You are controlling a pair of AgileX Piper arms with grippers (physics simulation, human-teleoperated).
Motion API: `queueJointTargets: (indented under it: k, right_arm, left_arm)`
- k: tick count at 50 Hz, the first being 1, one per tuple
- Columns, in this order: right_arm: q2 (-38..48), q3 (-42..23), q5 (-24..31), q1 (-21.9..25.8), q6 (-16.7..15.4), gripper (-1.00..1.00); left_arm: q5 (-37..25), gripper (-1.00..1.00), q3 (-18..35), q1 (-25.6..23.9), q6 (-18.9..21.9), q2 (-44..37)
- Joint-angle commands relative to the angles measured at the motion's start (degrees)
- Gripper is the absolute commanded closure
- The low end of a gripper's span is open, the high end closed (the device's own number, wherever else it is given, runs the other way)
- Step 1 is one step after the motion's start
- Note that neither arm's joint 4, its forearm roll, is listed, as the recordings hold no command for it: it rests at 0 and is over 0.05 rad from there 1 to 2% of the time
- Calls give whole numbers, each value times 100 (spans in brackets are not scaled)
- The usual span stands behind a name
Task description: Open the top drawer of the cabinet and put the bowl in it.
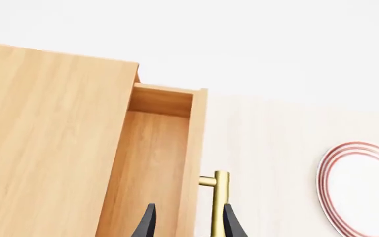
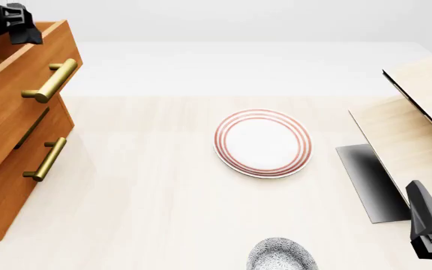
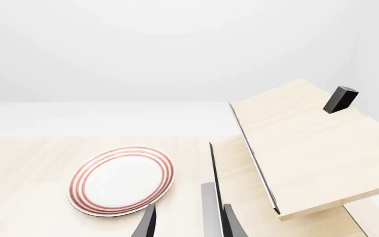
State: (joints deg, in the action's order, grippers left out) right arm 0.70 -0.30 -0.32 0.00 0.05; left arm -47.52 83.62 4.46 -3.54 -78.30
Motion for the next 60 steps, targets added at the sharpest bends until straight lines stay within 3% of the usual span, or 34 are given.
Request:
queueJointTargets:
  k: [1,32,60]
  right_arm:
    - [-13,6,7,1,-2,-100]
    - [-14,6,7,0,-1,-100]
    - [-15,6,7,1,-1,-100]
  left_arm:
    - [107,-100,-178,90,-35,-74]
    - [496,-100,-613,-111,-125,-236]
    - [411,-100,-326,-768,-118,-586]
